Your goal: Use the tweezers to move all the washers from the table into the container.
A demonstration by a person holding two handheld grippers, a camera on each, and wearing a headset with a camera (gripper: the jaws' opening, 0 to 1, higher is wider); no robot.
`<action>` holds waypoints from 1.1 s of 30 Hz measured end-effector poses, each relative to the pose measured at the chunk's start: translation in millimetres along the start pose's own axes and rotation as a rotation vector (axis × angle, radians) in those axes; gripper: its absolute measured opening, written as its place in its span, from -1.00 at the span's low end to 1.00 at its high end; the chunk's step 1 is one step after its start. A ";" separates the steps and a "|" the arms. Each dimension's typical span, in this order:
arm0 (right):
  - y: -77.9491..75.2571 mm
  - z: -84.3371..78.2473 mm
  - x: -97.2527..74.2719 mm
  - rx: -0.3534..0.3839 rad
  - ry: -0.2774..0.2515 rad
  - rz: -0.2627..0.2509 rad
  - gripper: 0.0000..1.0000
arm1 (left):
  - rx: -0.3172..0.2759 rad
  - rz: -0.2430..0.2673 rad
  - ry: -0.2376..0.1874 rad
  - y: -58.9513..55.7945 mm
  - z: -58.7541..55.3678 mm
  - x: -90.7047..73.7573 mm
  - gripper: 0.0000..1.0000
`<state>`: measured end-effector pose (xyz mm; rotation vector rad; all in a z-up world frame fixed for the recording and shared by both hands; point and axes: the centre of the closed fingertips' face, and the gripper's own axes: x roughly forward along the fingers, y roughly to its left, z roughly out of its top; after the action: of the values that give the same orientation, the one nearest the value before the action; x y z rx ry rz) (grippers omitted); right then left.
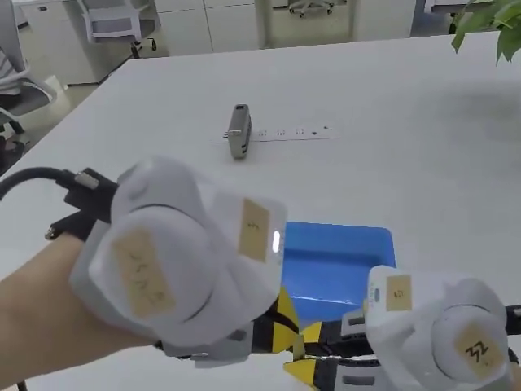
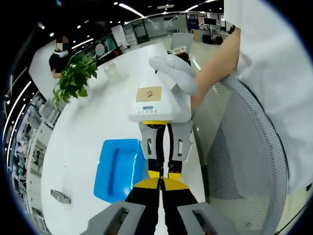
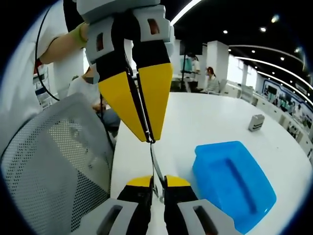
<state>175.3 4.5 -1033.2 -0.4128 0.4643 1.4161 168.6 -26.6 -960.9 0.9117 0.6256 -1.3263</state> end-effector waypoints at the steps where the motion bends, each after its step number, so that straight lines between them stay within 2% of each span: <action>1: -0.4 -0.7 0.4 0.008 0.001 -0.002 -0.92 | 0.001 -0.003 0.003 0.6 -1.1 0.8 -1.00; 11: -4.3 1.9 -1.4 0.016 -0.013 -0.025 -0.93 | 0.002 0.002 -0.003 5.8 -1.8 -0.8 -1.00; 16: -3.5 -3.2 0.0 0.034 0.004 -0.016 -0.93 | 0.002 -0.007 0.014 5.6 -6.0 2.9 -1.00; 18: -4.1 -2.4 -0.6 0.025 0.001 -0.022 -0.93 | 0.001 -0.004 0.009 6.6 -4.7 2.1 -1.00; 23: -1.1 -3.5 -2.5 0.098 -0.010 0.003 -0.94 | -0.006 -0.020 0.003 2.7 -2.0 2.0 -1.00; 28: 12.0 -5.4 -5.3 0.102 0.012 0.023 -0.94 | -0.007 -0.036 0.002 -3.4 1.2 2.2 -1.00; 33: 12.4 -6.1 -4.8 0.105 0.015 0.031 -0.92 | -0.012 -0.037 0.002 -6.5 2.3 2.1 -1.00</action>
<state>162.2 -1.4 -1035.7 -0.3330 0.5563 1.4127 162.4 -29.6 -962.7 0.8955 0.6538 -1.3538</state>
